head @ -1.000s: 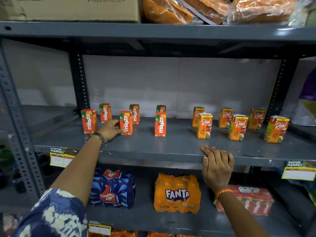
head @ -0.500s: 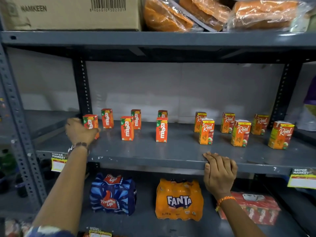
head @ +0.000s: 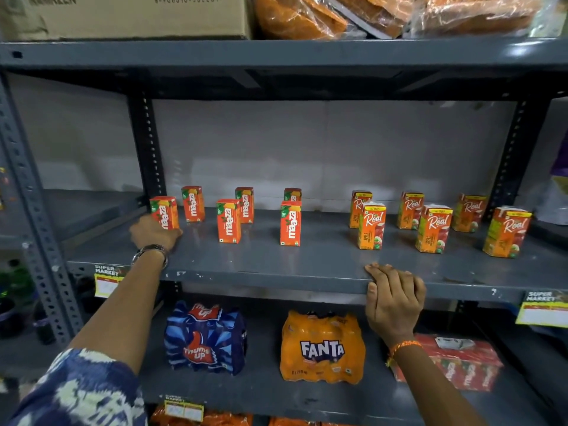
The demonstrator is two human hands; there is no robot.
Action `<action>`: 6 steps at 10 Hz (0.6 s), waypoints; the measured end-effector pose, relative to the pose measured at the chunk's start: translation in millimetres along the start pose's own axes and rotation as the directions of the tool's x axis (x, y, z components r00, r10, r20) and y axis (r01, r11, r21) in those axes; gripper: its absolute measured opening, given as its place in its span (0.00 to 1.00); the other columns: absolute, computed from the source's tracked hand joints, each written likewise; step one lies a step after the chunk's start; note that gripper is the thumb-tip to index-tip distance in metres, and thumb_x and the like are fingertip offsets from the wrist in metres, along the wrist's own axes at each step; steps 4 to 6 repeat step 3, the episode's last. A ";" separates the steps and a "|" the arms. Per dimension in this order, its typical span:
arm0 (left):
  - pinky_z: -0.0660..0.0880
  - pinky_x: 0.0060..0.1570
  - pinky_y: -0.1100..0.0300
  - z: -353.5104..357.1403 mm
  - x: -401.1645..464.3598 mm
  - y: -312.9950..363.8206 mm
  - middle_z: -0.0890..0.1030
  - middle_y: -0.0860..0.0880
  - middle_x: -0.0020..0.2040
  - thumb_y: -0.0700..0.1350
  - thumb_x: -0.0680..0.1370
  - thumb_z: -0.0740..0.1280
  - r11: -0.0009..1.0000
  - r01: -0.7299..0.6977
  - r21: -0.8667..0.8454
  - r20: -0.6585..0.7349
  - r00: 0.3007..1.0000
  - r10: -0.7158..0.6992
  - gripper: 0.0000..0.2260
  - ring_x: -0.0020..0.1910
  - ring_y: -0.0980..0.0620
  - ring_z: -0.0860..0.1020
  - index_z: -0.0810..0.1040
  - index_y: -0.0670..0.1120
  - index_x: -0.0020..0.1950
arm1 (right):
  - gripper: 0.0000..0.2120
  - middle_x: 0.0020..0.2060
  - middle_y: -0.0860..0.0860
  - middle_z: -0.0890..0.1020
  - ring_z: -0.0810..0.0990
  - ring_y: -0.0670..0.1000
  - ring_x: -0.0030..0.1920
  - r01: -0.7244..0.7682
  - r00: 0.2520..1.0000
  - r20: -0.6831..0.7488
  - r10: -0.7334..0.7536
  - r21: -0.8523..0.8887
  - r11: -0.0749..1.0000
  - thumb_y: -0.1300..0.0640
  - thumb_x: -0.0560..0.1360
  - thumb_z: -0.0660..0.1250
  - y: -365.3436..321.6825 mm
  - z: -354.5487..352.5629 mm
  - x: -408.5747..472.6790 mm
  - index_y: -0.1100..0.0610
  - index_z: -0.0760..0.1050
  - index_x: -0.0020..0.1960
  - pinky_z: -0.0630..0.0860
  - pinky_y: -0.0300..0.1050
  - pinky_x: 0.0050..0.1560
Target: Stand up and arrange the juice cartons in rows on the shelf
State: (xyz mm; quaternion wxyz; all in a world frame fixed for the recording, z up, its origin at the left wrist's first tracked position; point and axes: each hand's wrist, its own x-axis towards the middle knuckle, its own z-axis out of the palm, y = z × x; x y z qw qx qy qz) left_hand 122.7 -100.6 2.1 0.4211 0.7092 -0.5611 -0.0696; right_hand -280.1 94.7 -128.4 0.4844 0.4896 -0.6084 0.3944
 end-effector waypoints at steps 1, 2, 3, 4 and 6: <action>0.76 0.52 0.47 -2.2 -3.8 0.5 0.82 0.33 0.49 0.50 0.68 0.78 0.999 0.032 -0.008 0.009 0.999 -0.032 0.21 0.52 0.35 0.81 0.80 0.35 0.50 | 0.19 0.52 0.56 0.85 0.76 0.56 0.53 -0.008 1.000 0.009 0.008 -0.002 1.000 0.51 0.79 0.55 -1.8 -2.2 -1.8 0.58 0.82 0.56 0.68 0.54 0.56; 0.75 0.52 0.47 -3.2 -3.8 2.0 0.82 0.34 0.50 0.51 0.67 0.79 0.999 0.047 -0.014 0.030 0.998 -0.047 0.22 0.52 0.35 0.81 0.80 0.36 0.50 | 0.19 0.52 0.56 0.85 0.76 0.56 0.53 -0.004 0.999 0.042 0.004 0.012 1.000 0.51 0.79 0.55 -0.6 -6.8 1.5 0.58 0.81 0.57 0.68 0.54 0.56; 0.76 0.52 0.47 -3.7 -3.5 -3.5 0.83 0.35 0.50 0.58 0.60 0.81 0.991 0.079 -0.111 0.090 0.994 -0.069 0.30 0.51 0.37 0.81 0.80 0.37 0.50 | 0.19 0.54 0.55 0.84 0.76 0.56 0.54 -0.052 0.991 0.123 0.042 0.074 0.996 0.50 0.79 0.55 -6.8 -17.6 4.9 0.57 0.79 0.59 0.69 0.55 0.58; 0.76 0.52 0.47 -3.7 -3.5 -3.5 0.83 0.35 0.50 0.58 0.60 0.81 0.991 0.079 -0.111 0.090 0.994 -0.069 0.30 0.51 0.37 0.81 0.80 0.37 0.50 | 0.19 0.54 0.55 0.84 0.76 0.56 0.54 -0.052 0.991 0.123 0.042 0.074 0.996 0.50 0.79 0.55 -6.8 -17.6 4.9 0.57 0.79 0.59 0.69 0.55 0.58; 0.76 0.52 0.47 -3.7 -3.5 -3.5 0.83 0.35 0.50 0.58 0.60 0.81 0.991 0.079 -0.111 0.090 0.994 -0.069 0.30 0.51 0.37 0.81 0.80 0.37 0.50 | 0.19 0.54 0.55 0.84 0.76 0.56 0.54 -0.052 0.991 0.123 0.042 0.074 0.996 0.50 0.79 0.55 -6.8 -17.6 4.9 0.57 0.79 0.59 0.69 0.55 0.58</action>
